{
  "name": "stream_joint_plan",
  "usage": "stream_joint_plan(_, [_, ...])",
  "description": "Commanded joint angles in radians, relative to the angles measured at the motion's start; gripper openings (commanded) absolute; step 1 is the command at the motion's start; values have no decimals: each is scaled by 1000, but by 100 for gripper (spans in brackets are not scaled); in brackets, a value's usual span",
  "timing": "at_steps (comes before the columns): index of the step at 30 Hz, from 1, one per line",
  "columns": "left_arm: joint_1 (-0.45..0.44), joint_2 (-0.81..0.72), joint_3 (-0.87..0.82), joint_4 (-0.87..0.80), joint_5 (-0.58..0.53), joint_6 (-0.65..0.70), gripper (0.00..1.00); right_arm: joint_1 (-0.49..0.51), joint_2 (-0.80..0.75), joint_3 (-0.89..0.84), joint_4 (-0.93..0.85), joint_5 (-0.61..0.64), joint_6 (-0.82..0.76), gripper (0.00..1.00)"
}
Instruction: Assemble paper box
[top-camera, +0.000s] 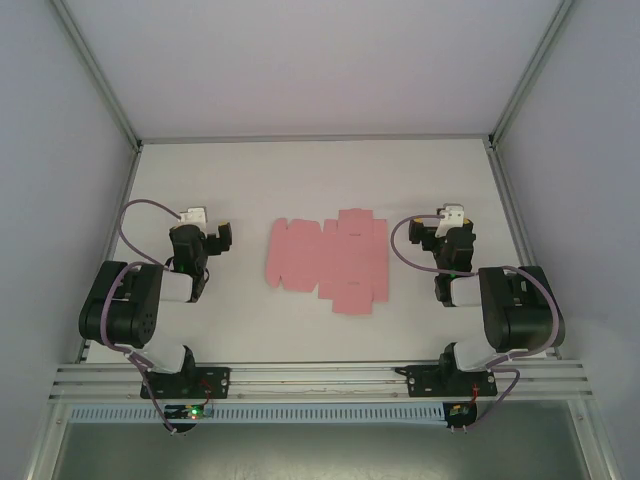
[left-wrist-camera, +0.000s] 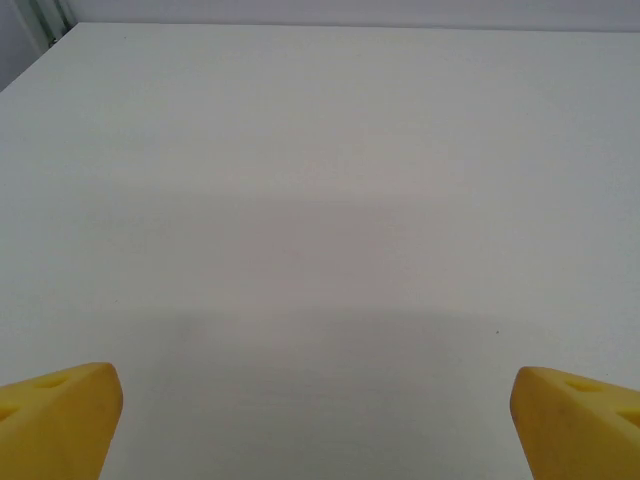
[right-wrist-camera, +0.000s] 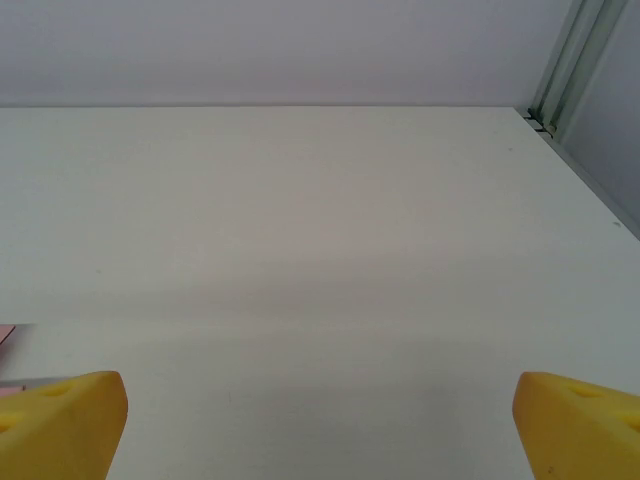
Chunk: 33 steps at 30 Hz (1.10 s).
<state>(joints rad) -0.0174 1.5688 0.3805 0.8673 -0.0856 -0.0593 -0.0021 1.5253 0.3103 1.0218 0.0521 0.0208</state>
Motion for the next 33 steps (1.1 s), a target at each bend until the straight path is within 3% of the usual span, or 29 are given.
stream_joint_plan(1, [13,-15,18,-6,-2,11,100,11,-9,16,15,0,-5,98])
stream_joint_plan(22, [13,-14,21,-6,4,12,100,7,-11,24,2,-12,-2,98])
stream_joint_plan(24, [15,-45,49,-84,13,13,100,7,-27,33,-10,-7,2,98])
stream_joint_plan(29, [14,-213,207,-514,-23,-56,100,25,-199,159,-370,5,1,98])
stream_joint_plan(33, [5,-312,298,-785,186,-220,100,83,-292,339,-809,98,168,96])
